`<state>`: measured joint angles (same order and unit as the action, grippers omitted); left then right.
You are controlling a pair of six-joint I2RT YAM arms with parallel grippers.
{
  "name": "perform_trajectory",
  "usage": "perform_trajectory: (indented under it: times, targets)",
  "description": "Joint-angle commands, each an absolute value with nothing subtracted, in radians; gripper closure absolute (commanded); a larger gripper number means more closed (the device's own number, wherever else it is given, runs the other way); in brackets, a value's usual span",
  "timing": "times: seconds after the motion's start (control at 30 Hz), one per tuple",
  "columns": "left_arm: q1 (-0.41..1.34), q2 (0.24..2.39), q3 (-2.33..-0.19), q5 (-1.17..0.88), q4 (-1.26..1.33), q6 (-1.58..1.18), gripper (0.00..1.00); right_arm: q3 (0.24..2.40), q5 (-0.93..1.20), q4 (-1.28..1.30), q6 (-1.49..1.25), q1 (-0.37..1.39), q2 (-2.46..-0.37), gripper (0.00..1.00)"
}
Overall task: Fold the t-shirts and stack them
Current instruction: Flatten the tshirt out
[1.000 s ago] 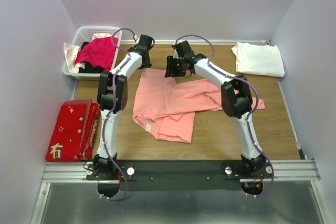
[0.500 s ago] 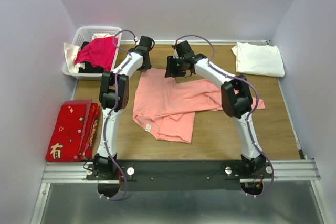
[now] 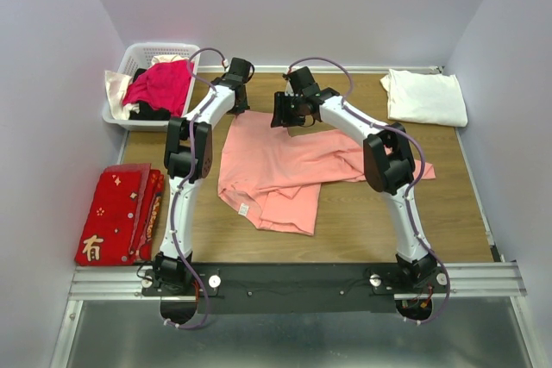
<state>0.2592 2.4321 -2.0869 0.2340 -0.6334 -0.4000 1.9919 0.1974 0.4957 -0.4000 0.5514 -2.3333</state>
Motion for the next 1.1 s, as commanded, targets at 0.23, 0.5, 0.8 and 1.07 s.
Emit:
perform_trajectory:
  times: [0.23, 0.5, 0.8, 1.07]
  targets:
    - [0.242, 2.372, -1.999, 0.336, -0.695, -0.383, 1.00, 1.924, 0.092, 0.515, -0.399, 0.555, -2.263, 0.45]
    - [0.198, 2.162, -1.836, 0.431, -0.649, -0.402, 1.00, 1.766, -0.141, 0.554, -0.371, 0.500, -2.090, 0.45]
    - [0.163, 2.054, -1.847, 0.483, -0.681, -0.393, 1.00, 1.689, -0.256, 0.575, -0.339, 0.399, -2.006, 0.43]
    - [0.161, 2.019, -1.810, 0.476, -0.681, -0.383, 1.00, 1.736, -0.230, 0.604, -0.342, 0.339, -2.085, 0.43]
